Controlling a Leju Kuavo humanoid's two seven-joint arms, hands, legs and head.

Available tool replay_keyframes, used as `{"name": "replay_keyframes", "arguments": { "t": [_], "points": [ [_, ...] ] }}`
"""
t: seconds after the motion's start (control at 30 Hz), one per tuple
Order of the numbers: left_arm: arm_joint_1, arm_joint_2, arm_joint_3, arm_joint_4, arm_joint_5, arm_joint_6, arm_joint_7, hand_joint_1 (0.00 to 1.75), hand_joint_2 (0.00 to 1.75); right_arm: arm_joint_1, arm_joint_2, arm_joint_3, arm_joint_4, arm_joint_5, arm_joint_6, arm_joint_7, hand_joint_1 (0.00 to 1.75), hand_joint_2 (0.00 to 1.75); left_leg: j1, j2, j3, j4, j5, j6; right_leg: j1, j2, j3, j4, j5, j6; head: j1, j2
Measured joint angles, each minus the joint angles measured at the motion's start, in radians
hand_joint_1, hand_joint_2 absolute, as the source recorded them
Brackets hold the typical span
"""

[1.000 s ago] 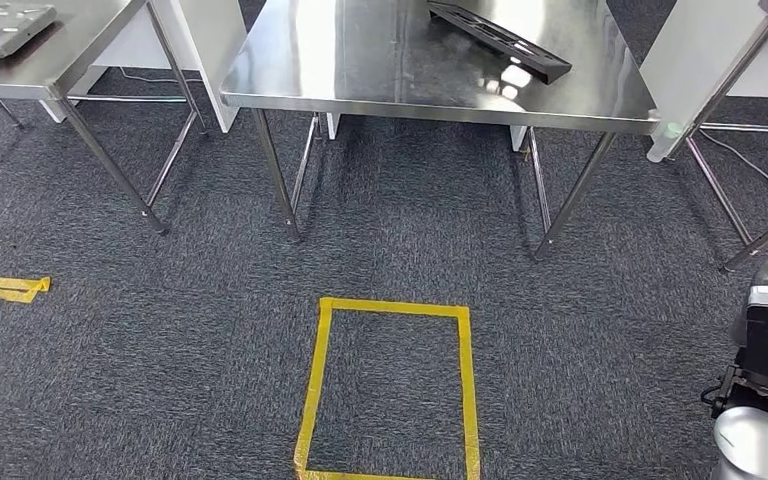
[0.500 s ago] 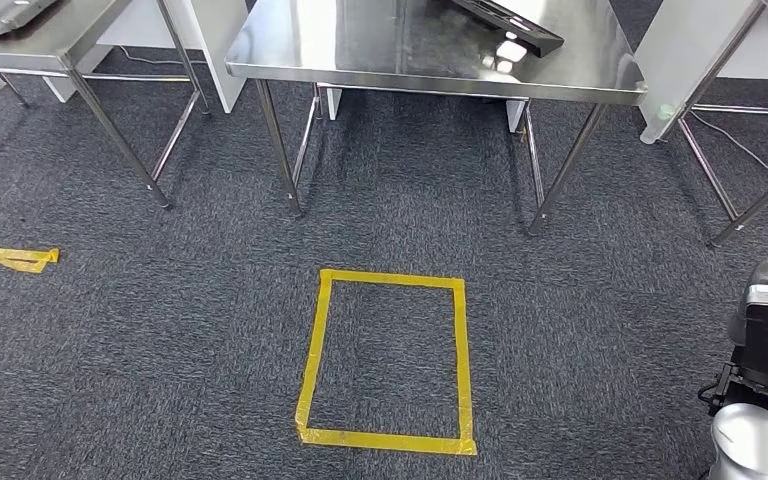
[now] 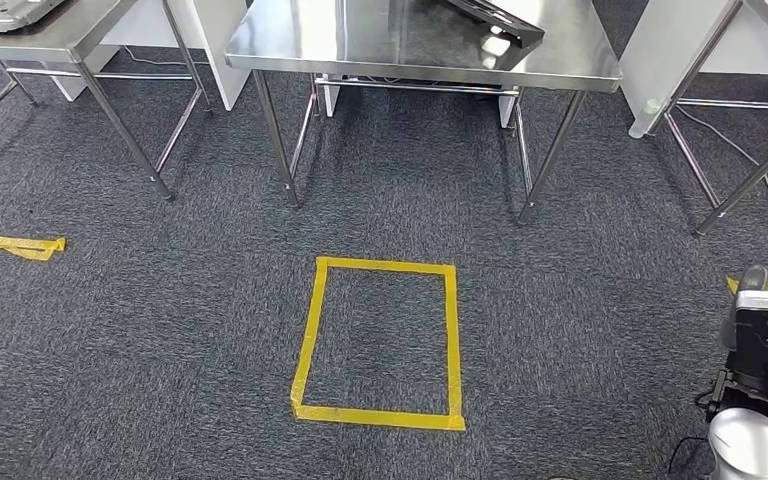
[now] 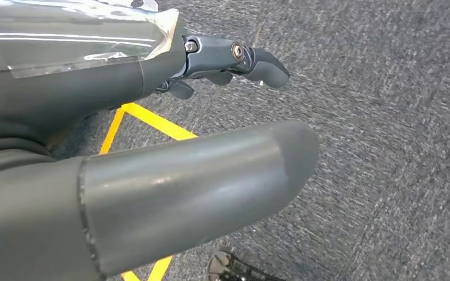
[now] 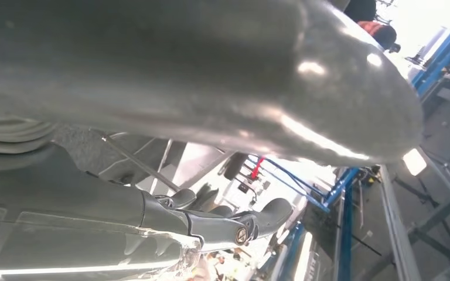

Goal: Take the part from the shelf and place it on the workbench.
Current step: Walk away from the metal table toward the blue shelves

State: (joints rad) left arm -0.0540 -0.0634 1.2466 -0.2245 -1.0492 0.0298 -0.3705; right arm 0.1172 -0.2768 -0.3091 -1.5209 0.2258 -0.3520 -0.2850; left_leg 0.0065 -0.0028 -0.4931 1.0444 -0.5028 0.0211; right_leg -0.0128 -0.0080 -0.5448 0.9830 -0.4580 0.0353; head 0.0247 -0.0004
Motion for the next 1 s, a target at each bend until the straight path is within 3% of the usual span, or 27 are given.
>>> {"name": "replay_keyframes", "arguments": {
  "t": [0.03, 0.13, 0.2, 0.27, 0.3, 0.33, 0.4, 0.47, 0.5, 0.57, 0.63, 0.73, 1.0],
  "points": [
    [-0.001, 0.001, 0.000, 0.001, 0.000, 0.000, 0.000, 0.00, 0.00, 0.000, -0.002, 0.000, -0.001, 0.001, 0.000, 0.000, 0.00, 0.00, -0.003, 0.000, 0.021, -0.037, -0.015, 0.003, 0.002, -0.001, -0.004, 0.002, 0.006, 0.007, 0.000, 0.000],
    [-0.002, 0.002, 0.000, 0.004, -0.001, 0.000, 0.000, 0.00, 0.00, 0.000, -0.015, -0.001, -0.001, 0.001, 0.002, 0.000, 0.00, 0.00, -0.002, 0.002, 0.014, -0.068, -0.014, 0.023, 0.002, -0.002, -0.030, 0.021, 0.005, 0.022, 0.001, 0.000],
    [0.000, 0.002, 0.000, 0.005, -0.001, 0.000, 0.000, 0.00, 0.00, 0.000, -0.022, -0.002, -0.001, 0.000, 0.003, 0.000, 0.00, 0.00, 0.000, 0.005, -0.001, -0.073, 0.003, 0.038, 0.001, 0.001, -0.074, 0.110, -0.048, 0.018, 0.003, 0.000],
    [0.001, 0.002, 0.000, 0.006, -0.002, 0.000, 0.000, 0.00, 0.00, 0.001, -0.026, -0.004, 0.001, -0.002, 0.004, 0.001, 0.00, 0.00, -0.004, 0.008, -0.021, -0.071, 0.017, 0.043, 0.000, 0.002, -0.124, 0.244, -0.112, 0.014, 0.004, 0.000],
    [0.001, 0.002, 0.000, 0.007, -0.003, 0.000, 0.000, 0.00, 0.00, 0.002, -0.027, -0.004, 0.002, -0.005, 0.005, 0.001, 0.00, 0.00, -0.006, 0.009, -0.030, -0.070, 0.024, 0.044, 0.000, 0.003, -0.134, 0.284, -0.127, 0.018, 0.005, 0.000],
    [0.001, 0.002, 0.000, 0.008, -0.004, 0.000, 0.000, 0.00, 0.00, 0.003, -0.029, -0.004, 0.004, -0.007, 0.006, 0.001, 0.00, 0.00, -0.007, 0.009, -0.037, -0.068, 0.029, 0.043, 0.000, 0.003, -0.123, 0.283, -0.127, 0.024, 0.005, 0.000],
    [0.002, 0.002, 0.000, 0.009, -0.006, 0.000, 0.000, 0.00, 0.00, 0.003, -0.034, -0.005, 0.005, -0.011, 0.007, 0.002, 0.00, 0.00, -0.008, 0.010, -0.047, -0.064, 0.036, 0.039, -0.001, 0.003, -0.041, 0.166, -0.090, 0.040, 0.005, 0.000],
    [0.001, 0.002, 0.000, 0.011, -0.007, 0.000, 0.000, 0.00, 0.00, 0.002, -0.041, -0.007, 0.005, -0.012, 0.008, 0.003, 0.00, 0.00, -0.011, 0.010, -0.052, -0.058, 0.040, 0.032, 0.001, 0.003, 0.041, 0.027, -0.060, 0.037, 0.004, 0.000],
    [0.001, 0.003, 0.000, 0.012, -0.007, 0.000, 0.000, 0.00, 0.00, 0.002, -0.043, -0.008, 0.005, -0.012, 0.008, 0.003, 0.00, 0.00, -0.014, 0.011, -0.055, -0.055, 0.039, 0.030, 0.002, 0.003, 0.059, -0.009, -0.053, 0.030, 0.004, 0.000],
    [0.001, 0.003, 0.000, 0.013, -0.007, 0.000, 0.000, 0.00, 0.00, 0.003, -0.044, -0.010, 0.005, -0.012, 0.009, 0.003, 0.00, 0.00, -0.018, 0.011, -0.059, -0.052, 0.038, 0.037, 0.003, 0.005, 0.059, -0.020, -0.049, 0.016, 0.003, 0.000],
    [0.001, 0.003, 0.000, 0.014, -0.007, 0.000, 0.000, 0.00, 0.00, 0.003, -0.045, -0.012, 0.005, -0.015, 0.010, 0.003, 0.00, 0.00, -0.017, 0.011, -0.060, -0.053, 0.043, 0.042, 0.005, 0.005, 0.058, -0.020, -0.046, 0.012, 0.003, 0.000],
    [0.001, 0.005, 0.000, 0.015, -0.007, 0.000, 0.000, 0.00, 0.00, 0.002, -0.044, -0.012, 0.005, -0.045, 0.025, 0.003, 0.00, 0.00, -0.014, 0.010, -0.061, -0.056, 0.051, 0.032, 0.008, 0.004, 0.056, -0.019, -0.041, 0.005, 0.003, 0.000],
    [0.002, 0.012, 0.000, 0.020, -0.008, 0.002, 0.000, 0.00, 0.00, -0.014, -0.045, -0.012, 0.029, -0.161, 0.083, -0.004, 0.00, 0.00, -0.017, 0.006, -0.068, -0.053, 0.055, 0.031, 0.005, 0.004, 0.057, -0.018, -0.036, 0.009, 0.003, 0.000]
  ]
}}
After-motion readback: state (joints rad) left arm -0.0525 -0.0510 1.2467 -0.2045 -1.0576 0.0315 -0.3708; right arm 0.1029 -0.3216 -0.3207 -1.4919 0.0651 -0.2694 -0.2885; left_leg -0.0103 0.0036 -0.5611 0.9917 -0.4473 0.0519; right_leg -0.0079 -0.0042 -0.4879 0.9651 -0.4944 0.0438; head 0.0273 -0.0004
